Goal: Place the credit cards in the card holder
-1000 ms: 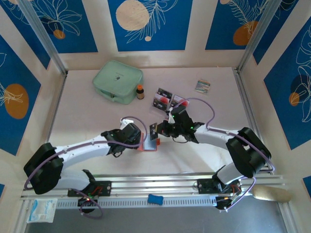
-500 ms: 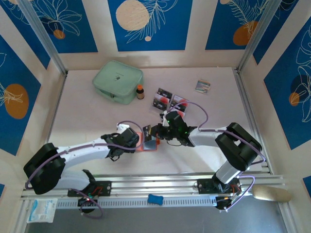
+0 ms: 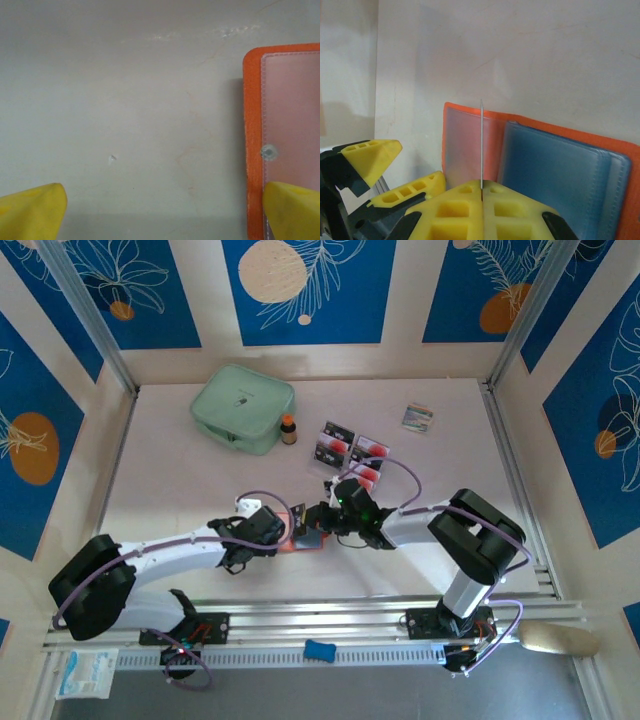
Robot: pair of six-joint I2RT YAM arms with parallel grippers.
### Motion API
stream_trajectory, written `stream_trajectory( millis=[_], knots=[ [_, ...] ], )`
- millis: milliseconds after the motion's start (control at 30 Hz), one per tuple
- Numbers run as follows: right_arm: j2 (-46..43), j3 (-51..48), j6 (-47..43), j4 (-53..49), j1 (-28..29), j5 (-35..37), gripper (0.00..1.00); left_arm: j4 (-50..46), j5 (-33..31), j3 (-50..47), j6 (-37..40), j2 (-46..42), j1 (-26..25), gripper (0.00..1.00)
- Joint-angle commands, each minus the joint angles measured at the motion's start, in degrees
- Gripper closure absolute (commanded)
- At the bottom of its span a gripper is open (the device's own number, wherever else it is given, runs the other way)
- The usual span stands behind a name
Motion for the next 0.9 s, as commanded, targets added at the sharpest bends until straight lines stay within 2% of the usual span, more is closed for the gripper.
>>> stream_trajectory(
  millis=[0,567,867],
  knots=[
    [1.0,-1.1,1.4,3.1,0.6,2.5,1.00,-2.0,-0.4,-0.9,-1.6,0.1,0.5,0.00],
    [3.9,-1.3,4.1,6.1,1.9,3.4,1.00,-2.1,0.3,-1.6,-2.1,-0.9,0.5,0.00],
    [4.3,-1.9,4.4,6.1,2.3,3.9,1.00,-2.8,-0.4,2.5,-0.6,-2.8,0.5,0.00]
  ],
)
